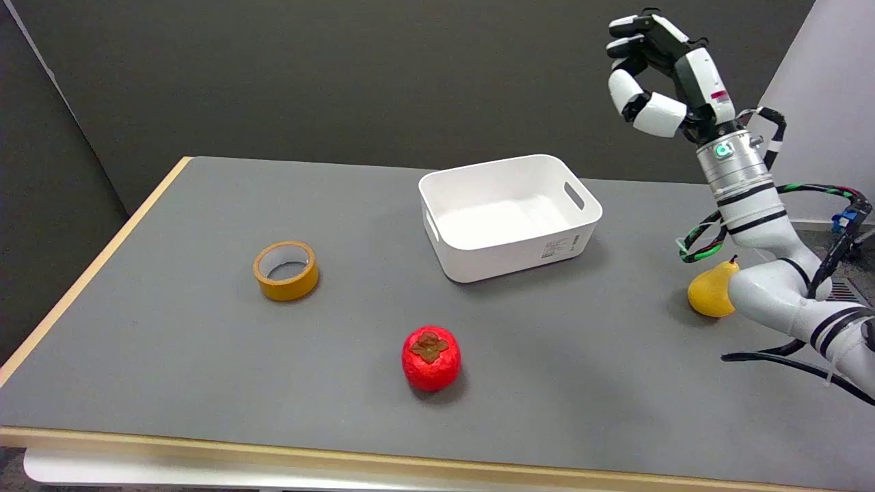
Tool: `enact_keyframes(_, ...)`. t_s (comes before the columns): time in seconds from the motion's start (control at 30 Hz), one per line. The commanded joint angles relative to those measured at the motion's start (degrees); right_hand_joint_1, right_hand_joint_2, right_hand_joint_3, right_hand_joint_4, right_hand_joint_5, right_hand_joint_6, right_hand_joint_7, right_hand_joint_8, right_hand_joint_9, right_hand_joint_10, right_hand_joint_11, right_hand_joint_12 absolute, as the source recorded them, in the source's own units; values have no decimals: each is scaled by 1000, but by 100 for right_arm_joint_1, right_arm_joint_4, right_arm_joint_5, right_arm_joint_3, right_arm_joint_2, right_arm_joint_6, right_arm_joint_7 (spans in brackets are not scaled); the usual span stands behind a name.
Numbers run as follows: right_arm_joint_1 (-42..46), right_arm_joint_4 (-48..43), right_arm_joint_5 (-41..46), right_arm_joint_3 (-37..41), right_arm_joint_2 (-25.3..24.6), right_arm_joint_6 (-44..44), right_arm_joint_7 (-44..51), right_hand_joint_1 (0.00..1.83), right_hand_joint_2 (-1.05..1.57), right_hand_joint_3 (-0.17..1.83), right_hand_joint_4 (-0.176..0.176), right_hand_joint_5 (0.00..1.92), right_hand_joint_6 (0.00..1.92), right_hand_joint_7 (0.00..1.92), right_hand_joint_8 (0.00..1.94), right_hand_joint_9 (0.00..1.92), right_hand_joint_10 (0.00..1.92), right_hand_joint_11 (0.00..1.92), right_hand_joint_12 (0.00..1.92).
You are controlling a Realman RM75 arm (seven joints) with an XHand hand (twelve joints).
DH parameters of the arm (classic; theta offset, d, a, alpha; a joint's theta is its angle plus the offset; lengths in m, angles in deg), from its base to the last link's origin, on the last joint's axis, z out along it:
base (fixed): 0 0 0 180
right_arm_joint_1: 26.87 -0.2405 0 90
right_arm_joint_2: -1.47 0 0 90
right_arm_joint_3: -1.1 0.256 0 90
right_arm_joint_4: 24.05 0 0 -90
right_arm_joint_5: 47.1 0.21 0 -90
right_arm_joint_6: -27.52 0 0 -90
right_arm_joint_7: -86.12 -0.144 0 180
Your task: Pick up the yellow tape.
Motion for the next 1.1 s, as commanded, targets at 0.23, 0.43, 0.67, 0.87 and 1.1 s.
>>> enact_keyframes(0.23,-1694,-1943,-2312,-2007,-420,-2030,55,690,702,944,105,298,598,478,535,443,930,305,1413)
enact_keyframes(0.43,-2182,-2044,-2996,-2726,-1215,-2827,124,691,685,955,98,268,545,455,507,413,886,280,1390)
enact_keyframes(0.67,-2416,-1875,-3266,-3351,-2141,-3706,1113,664,669,940,88,230,465,382,403,325,774,219,1315)
enact_keyframes(0.87,-2575,-1504,-3590,-3676,-2785,-4190,1867,647,652,936,81,198,416,333,351,267,705,175,1264)
enact_keyframes(1.1,-2632,-686,-3912,-3996,-3436,-4300,2405,640,647,921,68,150,359,250,292,196,626,108,1182)
